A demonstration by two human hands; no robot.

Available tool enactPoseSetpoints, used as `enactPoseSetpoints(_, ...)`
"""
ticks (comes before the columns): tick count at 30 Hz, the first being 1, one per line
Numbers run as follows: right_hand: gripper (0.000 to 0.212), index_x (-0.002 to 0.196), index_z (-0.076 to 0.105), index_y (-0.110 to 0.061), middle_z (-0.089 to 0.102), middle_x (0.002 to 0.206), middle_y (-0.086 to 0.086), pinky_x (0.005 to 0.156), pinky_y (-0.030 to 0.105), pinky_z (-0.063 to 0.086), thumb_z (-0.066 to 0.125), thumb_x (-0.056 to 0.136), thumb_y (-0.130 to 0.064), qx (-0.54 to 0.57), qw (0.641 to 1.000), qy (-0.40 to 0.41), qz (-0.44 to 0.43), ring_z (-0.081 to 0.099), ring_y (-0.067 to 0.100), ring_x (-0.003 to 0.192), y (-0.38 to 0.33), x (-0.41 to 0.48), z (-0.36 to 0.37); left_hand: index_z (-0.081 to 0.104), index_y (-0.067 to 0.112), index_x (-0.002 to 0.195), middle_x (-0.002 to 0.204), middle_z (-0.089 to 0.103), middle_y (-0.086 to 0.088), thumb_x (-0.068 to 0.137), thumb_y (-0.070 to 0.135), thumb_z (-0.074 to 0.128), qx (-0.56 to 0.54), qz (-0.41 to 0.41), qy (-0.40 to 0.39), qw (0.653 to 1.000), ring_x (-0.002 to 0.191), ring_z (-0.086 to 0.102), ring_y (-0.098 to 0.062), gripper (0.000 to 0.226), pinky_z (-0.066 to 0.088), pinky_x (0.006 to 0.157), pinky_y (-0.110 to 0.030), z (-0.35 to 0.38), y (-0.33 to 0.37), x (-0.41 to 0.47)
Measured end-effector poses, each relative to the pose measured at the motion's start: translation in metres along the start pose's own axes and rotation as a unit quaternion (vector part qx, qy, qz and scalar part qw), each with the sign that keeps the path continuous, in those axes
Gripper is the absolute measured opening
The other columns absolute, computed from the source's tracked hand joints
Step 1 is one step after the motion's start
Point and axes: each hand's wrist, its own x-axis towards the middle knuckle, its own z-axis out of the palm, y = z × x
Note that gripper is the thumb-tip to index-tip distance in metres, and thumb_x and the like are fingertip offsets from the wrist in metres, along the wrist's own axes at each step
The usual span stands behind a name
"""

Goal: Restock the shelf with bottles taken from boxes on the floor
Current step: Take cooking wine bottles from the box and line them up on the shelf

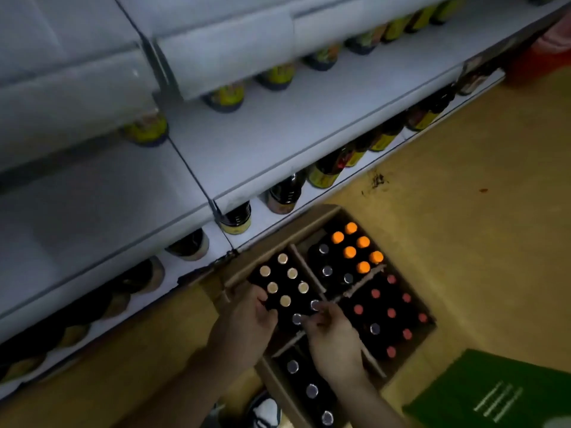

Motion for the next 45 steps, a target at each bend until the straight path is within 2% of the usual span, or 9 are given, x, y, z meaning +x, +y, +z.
enactPoseSetpoints(3, 0.029, 0.122, 0.062, -0.026, 0.063, 0.086, -0.018, 0.07, 0.021, 0.046, 0.07, 0.094, -0.031, -0.043, 0.999, 0.001, -0.016, 0.064, 0.007, 0.088, 0.026, 0.037, 0.036, 0.057, 0.028, 0.111, 0.092, 0.057, 0.017, 0.096, 0.033, 0.067, 0.01, 0.012, 0.004, 1.0, 0.083, 0.059, -0.001, 0.019, 0.045, 0.064, -0.017, 0.027, -0.041, 0.024)
enactPoseSetpoints(6, 0.038, 0.13, 0.06, -0.024, 0.065, 0.102, -0.011, 0.079, 0.027, 0.046, 0.066, 0.094, -0.035, -0.093, 0.996, -0.006, -0.018, 0.063, 0.014, 0.104, 0.05, 0.07, 0.07, 0.057, 0.028, 0.116, 0.099, 0.054, 0.014, 0.097, 0.033, 0.065, 0.03, 0.011, 0.0, 0.999, 0.093, 0.059, -0.01, 0.022, 0.05, 0.072, -0.026, 0.052, -0.077, 0.049)
enactPoseSetpoints(10, 0.051, 0.139, 0.051, -0.032, 0.064, 0.128, 0.002, 0.097, 0.042, 0.051, 0.062, 0.091, -0.044, -0.178, 0.983, -0.015, -0.03, 0.057, 0.025, 0.123, 0.076, 0.108, 0.105, 0.058, 0.026, 0.118, 0.117, 0.056, 0.011, 0.096, 0.036, 0.064, 0.066, 0.018, 0.015, 0.998, 0.104, 0.056, -0.008, 0.025, 0.055, 0.078, -0.032, 0.078, -0.114, 0.079)
enactPoseSetpoints(15, 0.058, 0.152, 0.034, -0.034, 0.057, 0.14, -0.003, 0.107, 0.043, 0.037, 0.052, 0.098, -0.048, -0.332, 0.94, -0.019, -0.075, 0.044, 0.025, 0.135, 0.09, 0.142, 0.129, 0.06, 0.03, 0.121, 0.122, 0.055, 0.006, 0.084, 0.047, 0.073, 0.192, 0.033, 0.056, 0.979, 0.112, 0.053, -0.018, 0.042, 0.041, 0.077, -0.031, 0.097, -0.144, 0.113)
enactPoseSetpoints(19, 0.054, 0.147, 0.039, -0.033, 0.063, 0.13, -0.005, 0.104, 0.046, 0.032, 0.049, 0.098, -0.05, -0.393, 0.914, 0.0, -0.101, 0.047, 0.023, 0.13, 0.098, 0.158, 0.146, 0.059, 0.036, 0.122, 0.115, 0.06, 0.008, 0.08, 0.049, 0.073, 0.259, 0.037, 0.053, 0.964, 0.114, 0.054, -0.021, 0.047, 0.042, 0.091, -0.039, 0.107, -0.162, 0.127)
enactPoseSetpoints(23, 0.046, 0.138, 0.044, -0.031, 0.067, 0.121, -0.006, 0.104, 0.048, 0.03, 0.049, 0.097, -0.051, -0.396, 0.912, 0.008, -0.107, 0.051, 0.023, 0.124, 0.101, 0.169, 0.156, 0.062, 0.037, 0.111, 0.096, 0.069, 0.013, 0.078, 0.04, 0.078, 0.274, 0.075, 0.05, 0.957, 0.101, 0.062, -0.018, 0.036, 0.039, 0.103, -0.045, 0.114, -0.175, 0.134)
enactPoseSetpoints(29, 0.033, 0.119, 0.052, -0.027, 0.07, 0.109, -0.005, 0.095, 0.046, 0.032, 0.05, 0.097, -0.051, -0.395, 0.91, 0.033, -0.119, 0.054, 0.023, 0.119, 0.105, 0.182, 0.163, 0.056, 0.037, 0.115, 0.102, 0.072, 0.013, 0.083, 0.039, 0.075, 0.283, 0.099, 0.034, 0.953, 0.104, 0.062, -0.014, 0.038, 0.032, 0.101, -0.04, 0.115, -0.179, 0.143)
enactPoseSetpoints(37, 0.03, 0.097, 0.062, -0.021, 0.071, 0.082, -0.001, 0.084, 0.048, 0.037, 0.072, 0.083, -0.045, -0.392, 0.9, 0.079, -0.174, 0.062, 0.028, 0.094, 0.122, 0.178, 0.168, 0.051, 0.036, 0.115, 0.105, 0.069, 0.014, 0.085, 0.042, 0.072, 0.271, 0.105, 0.016, 0.957, 0.11, 0.059, -0.011, 0.037, 0.027, 0.112, -0.04, 0.11, -0.179, 0.138)
enactPoseSetpoints(45, 0.026, 0.098, 0.062, -0.023, 0.069, 0.08, -0.003, 0.081, 0.045, 0.041, 0.068, 0.085, -0.045, -0.367, 0.903, 0.099, -0.199, 0.062, 0.025, 0.091, 0.111, 0.148, 0.149, 0.046, 0.033, 0.101, 0.092, 0.061, 0.011, 0.085, 0.042, 0.069, 0.207, 0.104, 0.015, 0.973, 0.097, 0.058, -0.014, 0.028, 0.043, 0.086, -0.034, 0.097, -0.157, 0.117)
